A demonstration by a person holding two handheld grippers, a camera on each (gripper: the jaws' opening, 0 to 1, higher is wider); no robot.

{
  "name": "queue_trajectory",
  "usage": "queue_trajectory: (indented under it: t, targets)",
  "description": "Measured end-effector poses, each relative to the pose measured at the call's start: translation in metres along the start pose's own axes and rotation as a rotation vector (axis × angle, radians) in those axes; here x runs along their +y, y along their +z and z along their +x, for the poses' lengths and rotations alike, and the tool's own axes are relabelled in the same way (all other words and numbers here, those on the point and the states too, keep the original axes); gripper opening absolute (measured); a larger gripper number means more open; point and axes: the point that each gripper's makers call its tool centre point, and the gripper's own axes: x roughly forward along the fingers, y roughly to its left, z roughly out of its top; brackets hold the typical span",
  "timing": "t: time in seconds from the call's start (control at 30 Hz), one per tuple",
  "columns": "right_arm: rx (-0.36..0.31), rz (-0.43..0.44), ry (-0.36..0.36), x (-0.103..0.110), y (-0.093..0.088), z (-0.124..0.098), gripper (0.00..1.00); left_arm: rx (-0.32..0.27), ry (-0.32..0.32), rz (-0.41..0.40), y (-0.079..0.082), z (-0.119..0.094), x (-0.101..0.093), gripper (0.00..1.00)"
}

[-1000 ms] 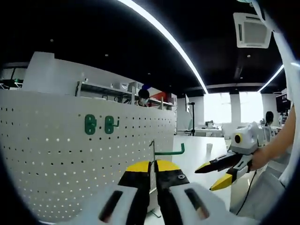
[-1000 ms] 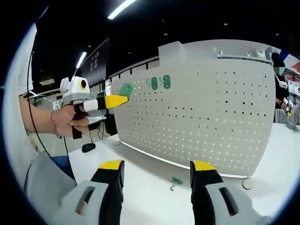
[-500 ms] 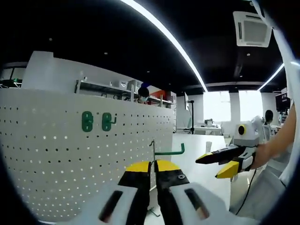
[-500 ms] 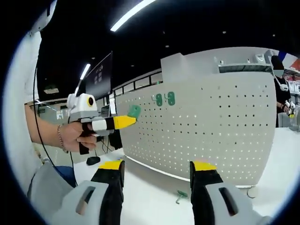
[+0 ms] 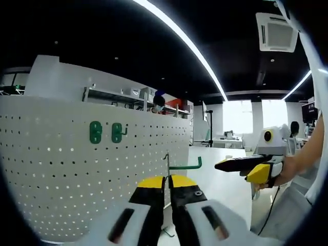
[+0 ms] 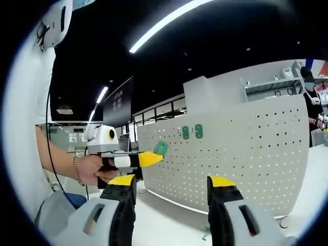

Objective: Insert the hook assembly into the mounting plate slot until the hook locks in place.

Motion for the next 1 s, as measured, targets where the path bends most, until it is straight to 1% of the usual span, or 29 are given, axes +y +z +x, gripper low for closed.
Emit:
queue_trajectory:
  t: [0.3, 0.53, 1.0]
  targets:
    - [-0.013, 0.018, 0.035, 0.007, 0.006, 0.018, 0.53, 0.000, 0.006, -0.002, -0.001, -0.003, -0.002, 0.03]
    - [-0.019, 0.021, 0.057, 0.011, 0.009, 0.030, 0.52, -0.005, 0.018, -0.006, 0.000, -0.007, 0.000, 0.03]
    - [-0.036, 0.034, 0.119, 0.027, 0.017, 0.061, 0.51, -0.014, 0.037, -0.011, 0.002, -0.011, 0.005, 0.03]
